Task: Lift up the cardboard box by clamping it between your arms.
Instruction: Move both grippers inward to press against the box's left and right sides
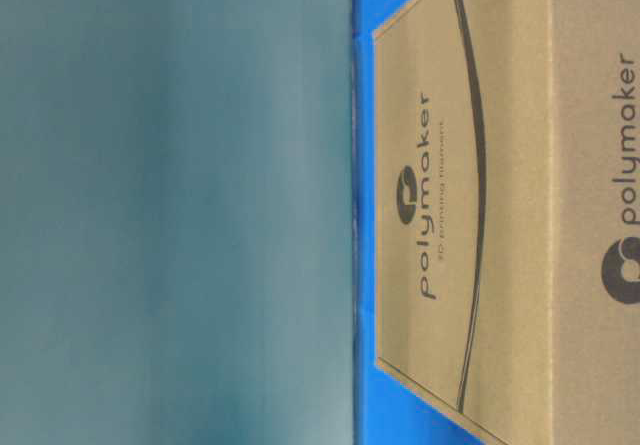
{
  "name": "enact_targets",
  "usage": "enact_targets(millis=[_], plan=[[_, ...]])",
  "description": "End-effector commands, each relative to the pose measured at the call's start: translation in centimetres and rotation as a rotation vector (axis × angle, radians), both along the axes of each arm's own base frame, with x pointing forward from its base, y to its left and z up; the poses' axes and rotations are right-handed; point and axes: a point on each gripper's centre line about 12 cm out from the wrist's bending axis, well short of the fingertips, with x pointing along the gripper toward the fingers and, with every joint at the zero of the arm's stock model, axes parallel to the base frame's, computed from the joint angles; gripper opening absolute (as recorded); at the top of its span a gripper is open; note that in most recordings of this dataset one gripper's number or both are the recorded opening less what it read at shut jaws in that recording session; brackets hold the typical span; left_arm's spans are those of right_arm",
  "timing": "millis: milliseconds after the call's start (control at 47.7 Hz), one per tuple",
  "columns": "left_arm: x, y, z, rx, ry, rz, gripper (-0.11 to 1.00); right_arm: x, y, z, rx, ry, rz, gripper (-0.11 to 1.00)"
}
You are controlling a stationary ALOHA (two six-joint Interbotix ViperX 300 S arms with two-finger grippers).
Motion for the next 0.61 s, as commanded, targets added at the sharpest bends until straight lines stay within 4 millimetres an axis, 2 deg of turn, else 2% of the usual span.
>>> enact_targets(millis=[0, 231, 587], plan=[[0.9, 0.4, -0.1, -0.002, 0.006, 0.018, 0.89, 0.6, -0.1, 0.0, -0.011, 0.002, 0.009, 0.98], [2.5, 1.2, -2.1, -0.004, 0.051, 0.043, 0.87, 2.1, -0.2, -1.5, -0.015, -0.012, 0.009, 1.0], [5.6, 1.4, -4.7, 0.003, 0.118, 0.034, 0.87, 4.8, -0.4, -5.0, -0.038, 0.024, 0.038, 1.0]])
